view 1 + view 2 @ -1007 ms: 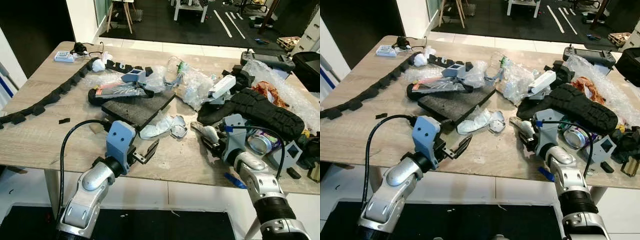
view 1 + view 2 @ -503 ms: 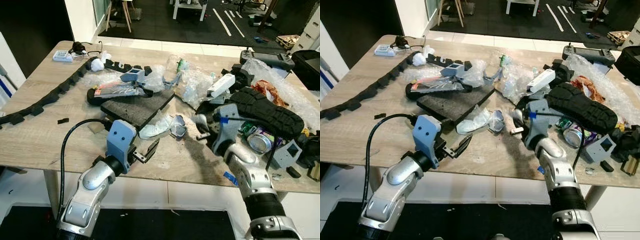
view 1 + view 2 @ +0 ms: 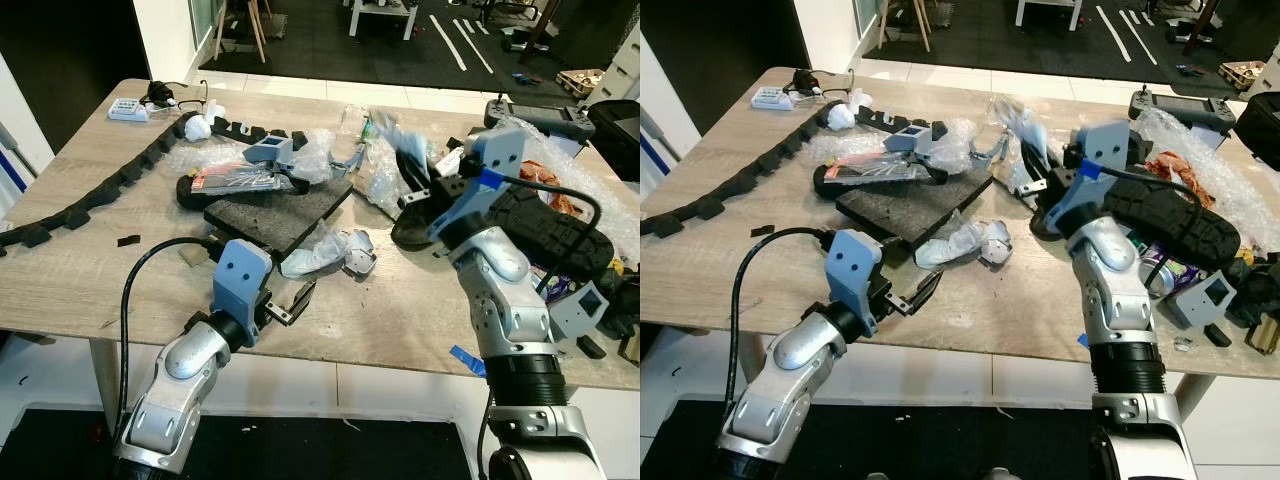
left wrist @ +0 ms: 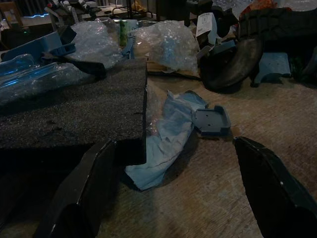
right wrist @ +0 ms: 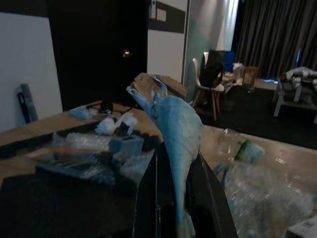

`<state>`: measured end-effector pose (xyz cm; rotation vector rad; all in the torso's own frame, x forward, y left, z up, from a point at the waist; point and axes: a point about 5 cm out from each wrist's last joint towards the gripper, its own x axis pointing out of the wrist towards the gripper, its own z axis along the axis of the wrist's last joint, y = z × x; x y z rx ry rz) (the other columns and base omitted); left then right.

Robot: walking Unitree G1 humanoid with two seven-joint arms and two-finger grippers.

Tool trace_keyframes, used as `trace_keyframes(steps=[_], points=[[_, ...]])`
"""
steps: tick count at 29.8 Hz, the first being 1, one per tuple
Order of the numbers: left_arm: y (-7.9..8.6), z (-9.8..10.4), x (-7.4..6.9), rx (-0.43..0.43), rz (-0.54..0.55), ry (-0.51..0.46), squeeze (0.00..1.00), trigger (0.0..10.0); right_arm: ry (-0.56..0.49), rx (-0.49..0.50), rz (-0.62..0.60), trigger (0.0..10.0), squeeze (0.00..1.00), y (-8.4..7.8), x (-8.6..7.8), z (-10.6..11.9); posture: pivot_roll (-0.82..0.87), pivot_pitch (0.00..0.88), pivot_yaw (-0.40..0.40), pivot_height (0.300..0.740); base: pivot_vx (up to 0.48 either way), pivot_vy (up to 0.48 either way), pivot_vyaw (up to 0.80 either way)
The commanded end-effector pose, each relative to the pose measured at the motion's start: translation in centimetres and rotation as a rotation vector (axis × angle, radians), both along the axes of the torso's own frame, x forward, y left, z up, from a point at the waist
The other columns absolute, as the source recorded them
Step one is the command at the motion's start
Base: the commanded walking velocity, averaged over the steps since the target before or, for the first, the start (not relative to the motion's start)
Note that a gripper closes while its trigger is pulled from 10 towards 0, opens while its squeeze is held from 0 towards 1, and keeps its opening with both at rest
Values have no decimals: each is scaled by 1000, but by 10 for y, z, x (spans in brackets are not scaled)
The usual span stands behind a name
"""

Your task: Picking trash to rubbish bin

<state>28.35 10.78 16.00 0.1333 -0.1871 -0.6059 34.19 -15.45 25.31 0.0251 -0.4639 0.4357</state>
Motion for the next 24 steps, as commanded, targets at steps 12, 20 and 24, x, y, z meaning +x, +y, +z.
trace_keyframes(steps=[12,20,24], points=[[15,-9,7,64,125,34,0,10000,237,-662,-148,10000,0,-10,-6,-68,12,164,-47,740,0,0,0],[13,-10,5,62,115,37,0,10000,416,-731,-146,10000,1000,-21,-14,-94,12,162,-46,740,0,0,0],[12,-11,5,62,114,39,0,10000,425,-735,-162,10000,1000,-23,-14,-94,12,157,-44,740,0,0,0]])
